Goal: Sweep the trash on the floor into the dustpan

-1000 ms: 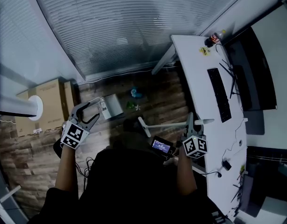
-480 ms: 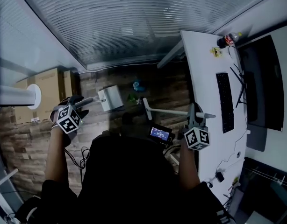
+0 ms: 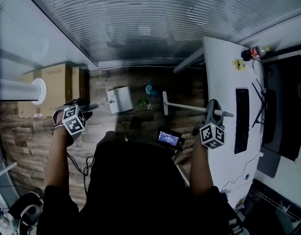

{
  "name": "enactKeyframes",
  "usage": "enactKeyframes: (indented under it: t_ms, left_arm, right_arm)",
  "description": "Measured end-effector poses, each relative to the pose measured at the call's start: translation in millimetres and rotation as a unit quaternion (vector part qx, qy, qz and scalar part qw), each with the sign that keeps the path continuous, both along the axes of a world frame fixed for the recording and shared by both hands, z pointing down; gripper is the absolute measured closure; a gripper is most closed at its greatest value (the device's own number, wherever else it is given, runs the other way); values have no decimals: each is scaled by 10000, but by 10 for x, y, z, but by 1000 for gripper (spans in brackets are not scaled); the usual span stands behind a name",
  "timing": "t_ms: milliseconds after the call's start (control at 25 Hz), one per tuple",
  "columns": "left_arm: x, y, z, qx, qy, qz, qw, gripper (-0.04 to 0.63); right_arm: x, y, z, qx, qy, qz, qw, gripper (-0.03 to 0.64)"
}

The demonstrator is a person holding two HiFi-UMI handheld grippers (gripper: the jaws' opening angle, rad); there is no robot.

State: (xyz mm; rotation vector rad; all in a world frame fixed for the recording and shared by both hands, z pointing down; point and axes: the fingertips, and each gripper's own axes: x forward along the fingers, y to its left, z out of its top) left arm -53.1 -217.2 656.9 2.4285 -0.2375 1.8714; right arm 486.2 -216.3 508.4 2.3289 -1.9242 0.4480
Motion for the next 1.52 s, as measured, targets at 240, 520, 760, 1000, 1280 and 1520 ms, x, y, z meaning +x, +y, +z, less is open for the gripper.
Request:
enactKeyframes:
  t_ms: [240,520,760,1000,1280,1520]
  left_arm:
    - [-33,-67,84,9,-122,-119,9999,465]
    - [83,-37,64,-75,48,-319,9995,468]
    - [170,6,72,-114,146,-429,9989,468]
    - [169,5,91,-24,54,-451,9990,471]
    - [180,29,122,-78,145,-514,9985,476]
    - [101,-12,127,-18,311,-460,9985,477]
  right_arm:
    - [272,-396,112,54,121,154,9998,580]
    - [216,-736,321,100,516,-42,9986,580]
    - [-180,-838,954,-393,612,-520,9960,580]
    - [-523,-795,1159,-297,286,-874,9953,580]
    - [-904,-828,1224,-408,-103,-1322,9903,555]
    - [-1204,-704,1348,-750,-288,-1274,9886,543]
